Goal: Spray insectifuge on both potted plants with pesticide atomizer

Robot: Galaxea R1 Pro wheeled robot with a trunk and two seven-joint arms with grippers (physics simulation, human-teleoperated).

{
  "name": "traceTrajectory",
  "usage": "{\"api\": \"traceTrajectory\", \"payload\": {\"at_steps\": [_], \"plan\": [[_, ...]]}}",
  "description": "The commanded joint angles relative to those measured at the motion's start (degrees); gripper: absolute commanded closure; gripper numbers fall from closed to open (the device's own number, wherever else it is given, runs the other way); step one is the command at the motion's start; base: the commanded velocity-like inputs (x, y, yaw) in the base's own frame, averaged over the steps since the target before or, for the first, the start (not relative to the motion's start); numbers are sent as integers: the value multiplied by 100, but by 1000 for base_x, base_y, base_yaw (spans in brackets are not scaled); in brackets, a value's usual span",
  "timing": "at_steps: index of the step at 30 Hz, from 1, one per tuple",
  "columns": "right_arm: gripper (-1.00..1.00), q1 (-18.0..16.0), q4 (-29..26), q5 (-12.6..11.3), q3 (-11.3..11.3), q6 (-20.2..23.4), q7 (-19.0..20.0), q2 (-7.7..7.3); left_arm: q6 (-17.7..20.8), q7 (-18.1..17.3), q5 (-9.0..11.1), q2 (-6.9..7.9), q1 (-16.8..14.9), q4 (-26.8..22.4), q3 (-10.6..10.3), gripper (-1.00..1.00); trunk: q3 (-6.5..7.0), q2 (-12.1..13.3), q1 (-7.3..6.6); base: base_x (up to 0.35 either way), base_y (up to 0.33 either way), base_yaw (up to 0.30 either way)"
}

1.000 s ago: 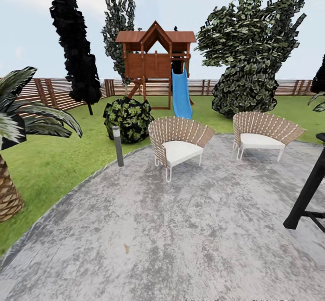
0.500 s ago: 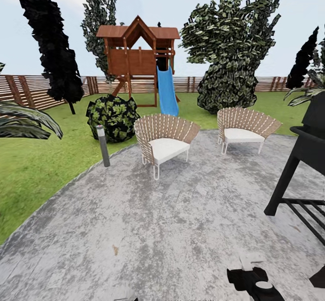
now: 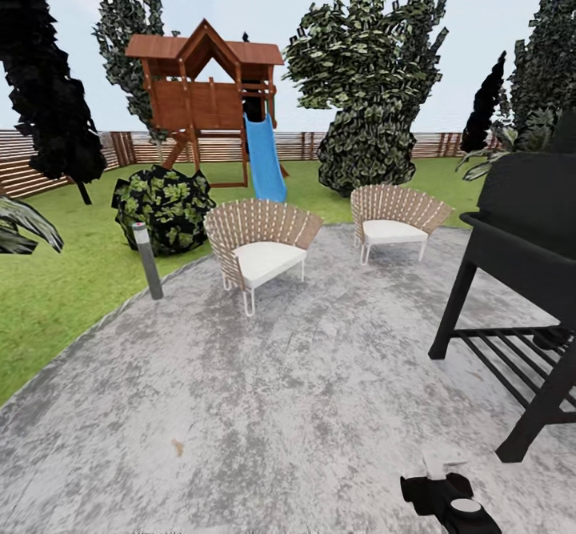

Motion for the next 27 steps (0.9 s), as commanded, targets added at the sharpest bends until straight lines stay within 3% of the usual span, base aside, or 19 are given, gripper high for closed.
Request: {"api": "traceTrajectory", "payload": {"at_steps": [1, 10, 17, 27], "plan": [[-100, 1, 0, 0, -5, 4, 1, 0, 2, 0, -5, -3, 0, 16, -3, -100, -3, 0, 0, -272, -170, -279], [-100, 1, -43, -7, -59, 262, 4, -44, -55, 0, -1, -11, 0, 56, -4, -100, -29, 0, 0, -306, -51, -282], [-100, 1, -48, -7, -66, 275, 13, -44, -616, -3, -23, -5, 0, 114, -16, -100, -51, 0, 0, -31, 0, -284], [-100, 1, -69, -7, -75, 262, 5, -44, -426, -269, -1, -10, 0, 115, -17, -100, -82, 0, 0, -1, 0, -284]]}}
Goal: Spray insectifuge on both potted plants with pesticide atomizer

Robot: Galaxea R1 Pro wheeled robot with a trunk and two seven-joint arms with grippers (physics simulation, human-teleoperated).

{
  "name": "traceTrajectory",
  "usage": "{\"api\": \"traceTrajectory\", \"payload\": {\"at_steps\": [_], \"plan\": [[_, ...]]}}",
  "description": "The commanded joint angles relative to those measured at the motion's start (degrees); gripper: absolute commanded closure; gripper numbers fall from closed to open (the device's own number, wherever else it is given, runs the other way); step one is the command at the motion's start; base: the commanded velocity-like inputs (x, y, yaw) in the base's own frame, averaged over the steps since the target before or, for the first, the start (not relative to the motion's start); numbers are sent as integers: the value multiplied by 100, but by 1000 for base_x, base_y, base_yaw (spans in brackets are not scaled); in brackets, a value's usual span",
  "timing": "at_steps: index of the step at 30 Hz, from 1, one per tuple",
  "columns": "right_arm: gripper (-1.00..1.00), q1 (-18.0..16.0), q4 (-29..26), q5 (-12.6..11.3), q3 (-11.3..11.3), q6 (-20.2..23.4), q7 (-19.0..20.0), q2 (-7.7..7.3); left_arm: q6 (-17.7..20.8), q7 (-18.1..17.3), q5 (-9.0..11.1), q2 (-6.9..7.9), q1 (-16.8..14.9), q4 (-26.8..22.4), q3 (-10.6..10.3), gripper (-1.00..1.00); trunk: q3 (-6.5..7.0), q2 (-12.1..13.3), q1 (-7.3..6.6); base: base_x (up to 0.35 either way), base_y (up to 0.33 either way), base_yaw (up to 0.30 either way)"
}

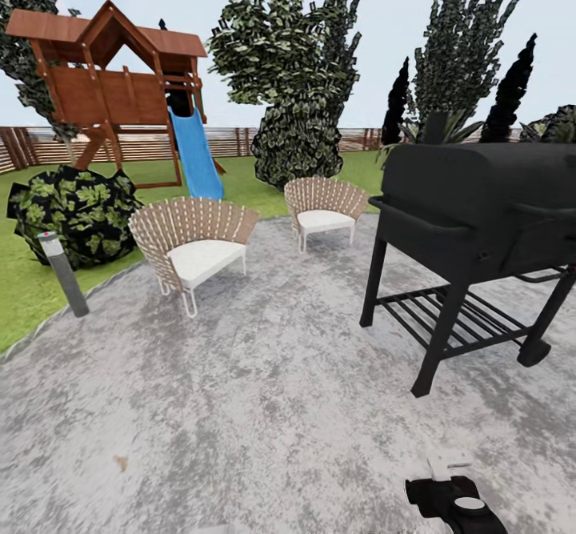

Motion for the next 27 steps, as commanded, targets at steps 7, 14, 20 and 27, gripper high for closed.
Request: {"api": "traceTrajectory", "payload": {"at_steps": [7, 14, 20, 27], "plan": [[-100, 0, -3, 1, -9, -30, 0, 0, 3, 6, 16, 5, 0, 8, 14, -100, -25, 0, 0, 0, 0, -284], [-100, 0, -10, 1, -9, -31, 0, 0, 5, -11, 18, 5, 0, 7, 16, -100, -49, 0, 0, 0, 0, -284], [-100, 0, -10, 1, -9, -30, 0, 0, 22, -12, 22, -3, 0, 9, 18, -100, -70, 0, 0, 0, 0, -284], [-100, 0, -10, 1, -9, -23, 0, 0, 32, -16, 339, 5, 0, 10, 10, -100, -95, 0, 0, 0, 0, -284]]}}
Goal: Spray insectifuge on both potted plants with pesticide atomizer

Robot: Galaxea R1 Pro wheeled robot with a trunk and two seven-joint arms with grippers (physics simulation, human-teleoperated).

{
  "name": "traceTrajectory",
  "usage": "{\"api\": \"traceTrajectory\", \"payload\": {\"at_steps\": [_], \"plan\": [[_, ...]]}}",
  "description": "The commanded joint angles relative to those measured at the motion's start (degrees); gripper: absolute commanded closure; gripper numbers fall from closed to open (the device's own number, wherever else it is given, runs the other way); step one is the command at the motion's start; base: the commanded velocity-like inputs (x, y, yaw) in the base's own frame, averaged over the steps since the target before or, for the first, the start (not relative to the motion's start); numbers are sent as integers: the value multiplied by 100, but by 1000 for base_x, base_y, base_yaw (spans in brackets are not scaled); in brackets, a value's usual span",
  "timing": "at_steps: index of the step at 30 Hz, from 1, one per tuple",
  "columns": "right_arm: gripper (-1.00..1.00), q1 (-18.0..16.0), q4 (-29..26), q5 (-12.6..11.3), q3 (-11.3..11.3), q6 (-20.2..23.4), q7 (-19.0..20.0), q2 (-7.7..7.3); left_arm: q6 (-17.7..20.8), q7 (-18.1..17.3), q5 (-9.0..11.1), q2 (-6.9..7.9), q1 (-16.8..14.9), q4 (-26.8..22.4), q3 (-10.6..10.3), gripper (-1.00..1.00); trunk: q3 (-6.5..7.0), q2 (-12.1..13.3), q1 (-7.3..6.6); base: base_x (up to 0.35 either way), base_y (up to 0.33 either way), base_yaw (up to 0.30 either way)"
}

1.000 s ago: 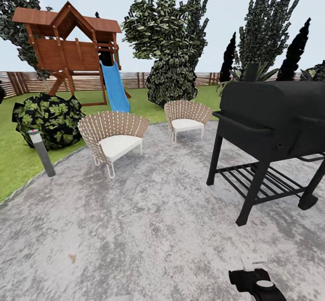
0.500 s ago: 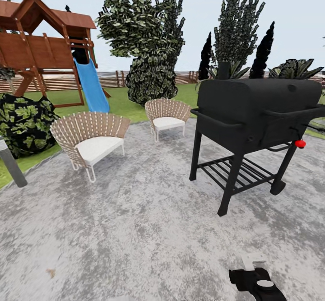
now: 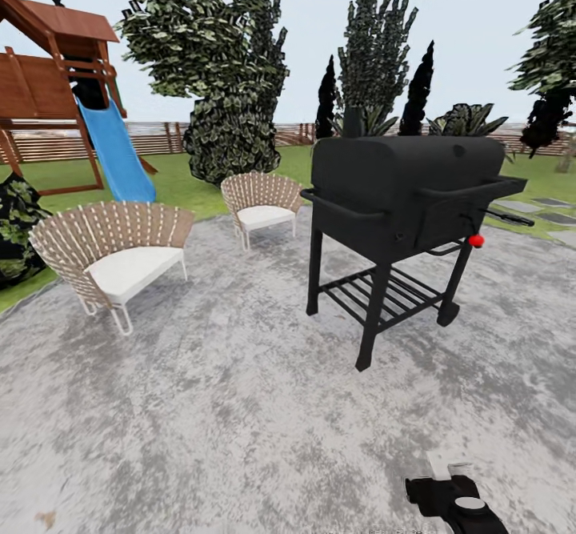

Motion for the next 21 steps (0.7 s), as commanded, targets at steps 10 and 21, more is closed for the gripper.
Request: {"api": "traceTrajectory", "payload": {"at_steps": [10, 21], "plan": [[-100, -1, -9, 3, 0, 1, 0, 0, -73, -4, -16, 0, 0, 43, -18, -100, -35, 0, 0, 0, 0, -284], [-100, 0, -9, 1, -2, 14, 0, -4, -76, -5, -18, 0, 0, 58, -19, -100, -74, 0, 0, -12, -14, -284]]}}
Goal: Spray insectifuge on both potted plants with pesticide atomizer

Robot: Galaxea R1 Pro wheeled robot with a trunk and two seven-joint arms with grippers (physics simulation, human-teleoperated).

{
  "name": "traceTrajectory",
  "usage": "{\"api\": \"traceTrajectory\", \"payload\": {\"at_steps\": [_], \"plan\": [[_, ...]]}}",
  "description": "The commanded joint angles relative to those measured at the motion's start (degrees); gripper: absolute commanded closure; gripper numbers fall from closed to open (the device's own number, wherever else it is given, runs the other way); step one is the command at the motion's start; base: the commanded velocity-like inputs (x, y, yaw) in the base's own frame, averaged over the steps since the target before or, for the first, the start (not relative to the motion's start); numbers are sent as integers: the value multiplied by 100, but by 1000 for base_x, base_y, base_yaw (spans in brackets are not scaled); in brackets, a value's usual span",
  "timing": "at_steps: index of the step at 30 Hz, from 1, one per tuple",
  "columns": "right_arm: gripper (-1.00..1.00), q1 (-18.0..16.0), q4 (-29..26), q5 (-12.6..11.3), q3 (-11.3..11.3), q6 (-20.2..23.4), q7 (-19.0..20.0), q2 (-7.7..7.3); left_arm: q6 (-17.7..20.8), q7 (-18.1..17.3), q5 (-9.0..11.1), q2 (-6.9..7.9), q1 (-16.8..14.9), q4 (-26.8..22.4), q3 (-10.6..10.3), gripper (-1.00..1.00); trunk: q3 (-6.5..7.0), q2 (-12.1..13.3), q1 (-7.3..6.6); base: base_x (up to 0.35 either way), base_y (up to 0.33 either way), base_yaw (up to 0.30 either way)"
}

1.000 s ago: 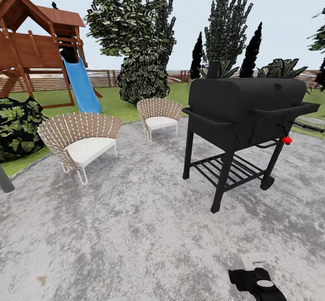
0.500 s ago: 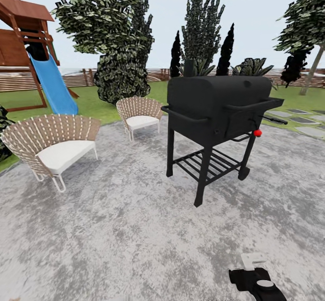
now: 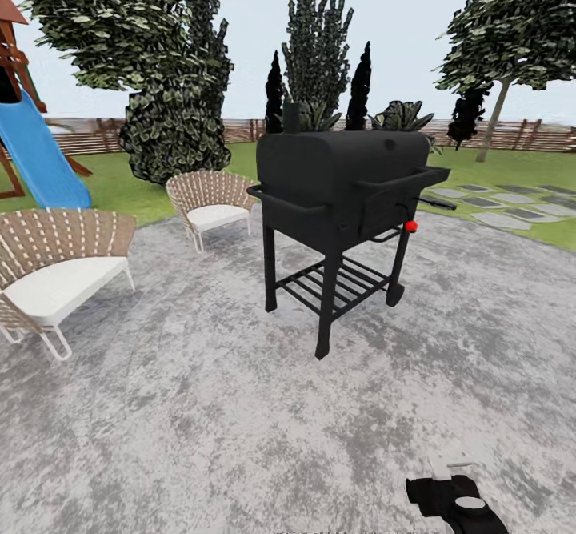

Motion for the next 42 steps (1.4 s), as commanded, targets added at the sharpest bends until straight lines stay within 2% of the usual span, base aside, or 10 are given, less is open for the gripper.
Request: {"api": "traceTrajectory", "payload": {"at_steps": [1, 16, 22, 42], "plan": [[-100, 0, 0, 1, -4, 0, 0, 2, 0, 0, 0, 0, 0, 0, 0, -100, -4, 0, 0, -71, -80, -284], [-100, 0, -17, 1, -7, -2, 0, -4, 3, 0, -6, 0, 0, 0, 0, -100, -56, 0, 0, -170, -161, -284], [-100, 0, -18, 1, -7, 1, 0, -5, -157, 0, -2, 3, 0, 43, 0, -100, -78, 0, 0, -29, -25, -284], [-100, 0, -20, 1, -7, 4, 0, -5, -200, 0, 10, 0, 0, 61, 0, -100, -148, 0, 0, 0, -6, -284]]}}
